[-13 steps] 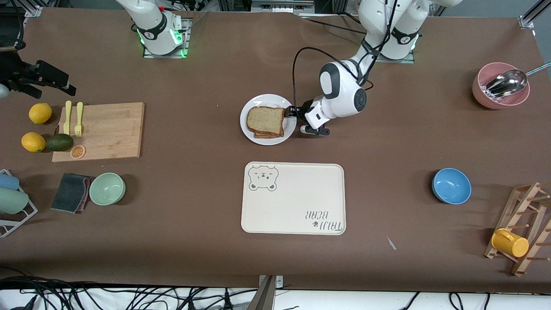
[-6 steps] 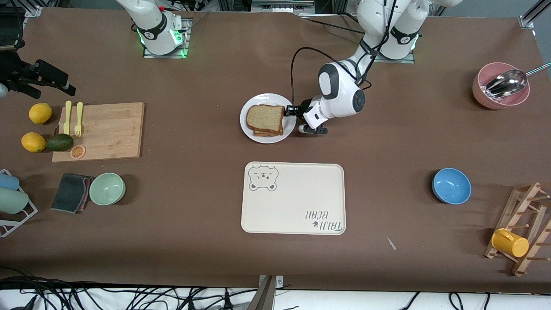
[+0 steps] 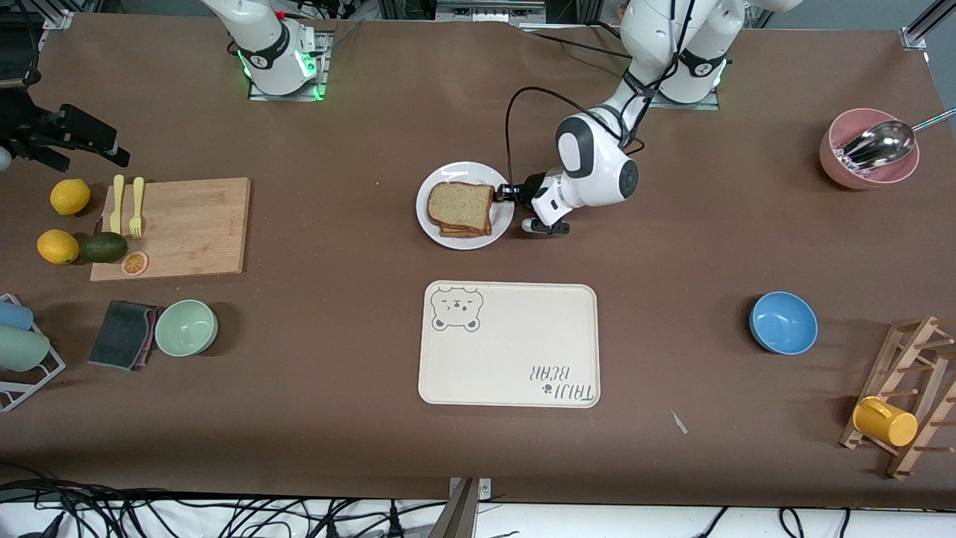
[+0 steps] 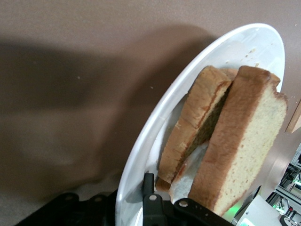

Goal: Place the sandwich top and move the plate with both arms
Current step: 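Lower the left gripper and grip the plate rim, then slide the plate with the left gripper onto the TAIJI BEAR tray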

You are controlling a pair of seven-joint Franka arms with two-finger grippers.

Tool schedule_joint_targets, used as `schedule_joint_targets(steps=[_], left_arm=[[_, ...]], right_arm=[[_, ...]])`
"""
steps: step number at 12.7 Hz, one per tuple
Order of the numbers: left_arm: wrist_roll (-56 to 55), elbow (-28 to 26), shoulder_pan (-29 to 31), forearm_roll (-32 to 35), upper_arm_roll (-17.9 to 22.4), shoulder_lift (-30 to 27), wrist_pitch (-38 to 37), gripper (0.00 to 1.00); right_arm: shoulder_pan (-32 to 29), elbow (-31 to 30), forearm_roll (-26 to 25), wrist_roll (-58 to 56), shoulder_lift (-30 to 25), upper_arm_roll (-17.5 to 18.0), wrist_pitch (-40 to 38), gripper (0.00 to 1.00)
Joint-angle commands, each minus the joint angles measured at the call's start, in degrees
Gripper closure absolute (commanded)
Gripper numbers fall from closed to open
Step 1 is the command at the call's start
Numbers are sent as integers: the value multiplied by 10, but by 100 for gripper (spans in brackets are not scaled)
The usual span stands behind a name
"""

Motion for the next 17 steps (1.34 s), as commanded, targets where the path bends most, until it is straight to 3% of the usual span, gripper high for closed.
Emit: schedule_joint_targets(steps=[1,4,10,13,17], left_arm=[[25,6,-5,-20,8,23,-12,100],[33,16,-2,-15,45,6,-67,100],[56,31,18,-26,46,-13,-71,100],[28,66,32,-33,53,-16,-72,100],[4,129,33,-24,93,13,-72,100]], right_arm=[[-5,13,11,-12,2,0,-10,0],[-5,13,11,-13,2,0,-11,0],[-7,14,34,-19,4,-1,-6,0],[-7,14,35,-18,4,-1,-6,0],[-8,14,37,-15,3,-1,-4,0]])
